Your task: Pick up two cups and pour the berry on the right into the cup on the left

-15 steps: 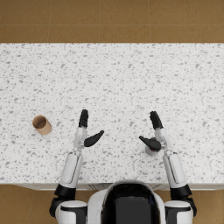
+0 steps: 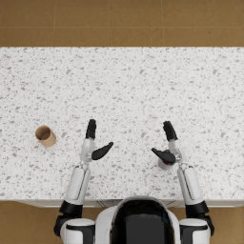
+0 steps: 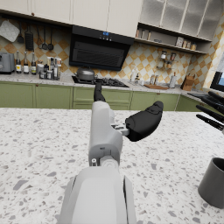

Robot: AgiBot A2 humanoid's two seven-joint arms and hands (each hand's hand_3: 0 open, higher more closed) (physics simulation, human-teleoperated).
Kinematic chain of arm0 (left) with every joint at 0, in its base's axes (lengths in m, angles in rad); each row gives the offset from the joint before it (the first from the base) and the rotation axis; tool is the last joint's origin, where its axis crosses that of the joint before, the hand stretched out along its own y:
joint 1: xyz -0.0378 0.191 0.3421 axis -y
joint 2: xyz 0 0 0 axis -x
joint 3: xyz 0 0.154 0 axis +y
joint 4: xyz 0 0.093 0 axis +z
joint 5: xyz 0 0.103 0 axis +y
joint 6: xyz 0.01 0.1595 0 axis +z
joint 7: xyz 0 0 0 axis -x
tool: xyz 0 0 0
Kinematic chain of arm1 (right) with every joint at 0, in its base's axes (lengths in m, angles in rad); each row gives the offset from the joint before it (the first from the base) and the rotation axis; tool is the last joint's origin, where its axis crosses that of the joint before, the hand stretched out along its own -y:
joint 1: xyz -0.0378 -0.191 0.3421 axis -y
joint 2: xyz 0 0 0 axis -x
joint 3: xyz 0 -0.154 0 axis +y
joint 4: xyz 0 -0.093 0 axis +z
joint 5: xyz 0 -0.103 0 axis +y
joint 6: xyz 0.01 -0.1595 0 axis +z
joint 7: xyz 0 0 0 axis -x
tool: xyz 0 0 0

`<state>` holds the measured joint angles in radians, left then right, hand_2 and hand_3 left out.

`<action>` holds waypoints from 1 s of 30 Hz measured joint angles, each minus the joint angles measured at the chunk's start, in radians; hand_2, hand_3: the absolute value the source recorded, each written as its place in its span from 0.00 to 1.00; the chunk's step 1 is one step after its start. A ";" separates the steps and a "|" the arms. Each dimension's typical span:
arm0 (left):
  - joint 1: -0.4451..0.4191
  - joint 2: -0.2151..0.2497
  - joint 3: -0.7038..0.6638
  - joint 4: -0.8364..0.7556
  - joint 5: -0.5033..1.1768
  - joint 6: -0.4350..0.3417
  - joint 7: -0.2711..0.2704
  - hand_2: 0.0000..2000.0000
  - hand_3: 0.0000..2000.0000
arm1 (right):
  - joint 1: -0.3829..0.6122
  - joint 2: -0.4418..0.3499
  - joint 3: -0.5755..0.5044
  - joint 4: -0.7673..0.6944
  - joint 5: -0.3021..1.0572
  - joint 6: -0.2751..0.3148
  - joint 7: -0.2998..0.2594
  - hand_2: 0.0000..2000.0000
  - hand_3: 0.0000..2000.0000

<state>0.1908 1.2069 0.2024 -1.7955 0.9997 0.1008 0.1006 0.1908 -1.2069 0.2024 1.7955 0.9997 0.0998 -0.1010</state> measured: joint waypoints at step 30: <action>-0.153 0.055 -0.541 0.069 0.455 -0.101 -0.101 0.00 0.00 | -0.259 0.050 -0.132 0.151 0.487 -0.100 0.101 0.00 0.00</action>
<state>0.0374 1.2617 -0.3389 -1.7265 1.4546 0.0000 0.0000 -0.0680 -1.1567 0.0709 1.9464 1.4868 0.0000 0.0000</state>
